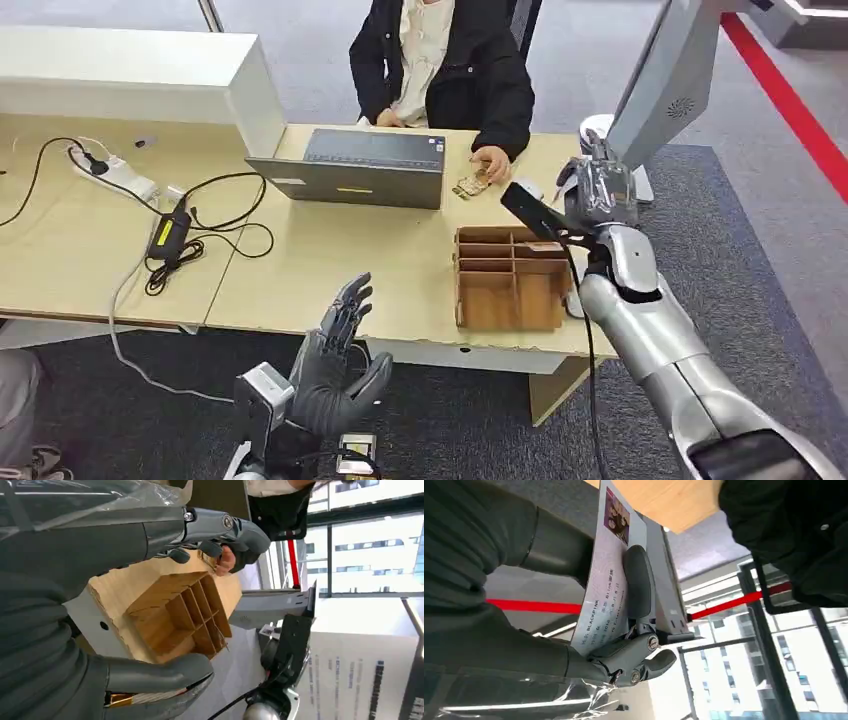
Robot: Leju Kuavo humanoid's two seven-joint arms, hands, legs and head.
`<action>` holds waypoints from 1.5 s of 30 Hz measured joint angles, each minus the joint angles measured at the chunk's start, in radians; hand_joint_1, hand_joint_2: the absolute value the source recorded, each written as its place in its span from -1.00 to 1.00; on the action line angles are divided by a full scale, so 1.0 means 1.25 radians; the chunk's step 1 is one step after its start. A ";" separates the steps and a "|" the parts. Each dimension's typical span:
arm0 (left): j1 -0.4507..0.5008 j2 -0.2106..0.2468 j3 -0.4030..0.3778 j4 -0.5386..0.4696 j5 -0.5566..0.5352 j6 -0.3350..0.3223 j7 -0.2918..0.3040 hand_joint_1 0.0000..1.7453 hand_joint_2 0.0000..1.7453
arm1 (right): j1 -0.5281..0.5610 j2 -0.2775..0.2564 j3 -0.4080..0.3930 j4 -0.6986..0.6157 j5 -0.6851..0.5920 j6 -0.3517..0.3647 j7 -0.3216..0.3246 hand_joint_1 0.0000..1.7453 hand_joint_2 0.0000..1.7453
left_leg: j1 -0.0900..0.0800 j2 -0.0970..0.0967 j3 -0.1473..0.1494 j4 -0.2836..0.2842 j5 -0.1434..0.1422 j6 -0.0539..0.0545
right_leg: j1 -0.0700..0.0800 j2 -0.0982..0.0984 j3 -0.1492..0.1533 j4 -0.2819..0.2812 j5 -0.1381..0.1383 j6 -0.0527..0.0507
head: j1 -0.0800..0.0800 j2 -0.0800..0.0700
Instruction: Pass the card to the sensor for recognition and then transmit it.
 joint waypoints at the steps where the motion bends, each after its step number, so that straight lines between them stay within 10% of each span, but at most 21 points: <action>1: -0.001 -0.001 0.000 0.001 0.000 -0.002 0.000 -1.00 1.00 | -0.005 0.002 0.004 -0.001 0.005 0.006 0.000 1.00 1.00 | 0.000 0.000 0.000 0.000 0.000 0.000 | 0.000 0.000 0.000 0.000 0.000 0.000 | 0.000 0.000; 18: -0.027 -0.030 -0.003 0.029 0.016 -0.058 -0.020 -1.00 1.00 | -0.183 0.130 0.110 0.203 -0.019 0.075 -0.013 1.00 1.00 | 0.000 0.000 -0.001 0.000 0.001 -0.001 | 0.000 0.000 -0.001 0.000 0.000 0.000 | 0.000 0.000; 45: -0.054 -0.036 -0.012 0.046 0.041 -0.081 -0.016 -1.00 1.00 | -0.234 0.107 0.118 0.392 -0.029 0.084 0.060 1.00 1.00 | 0.000 0.000 -0.001 0.000 0.001 -0.001 | 0.000 0.000 -0.002 0.000 0.000 0.000 | 0.000 0.000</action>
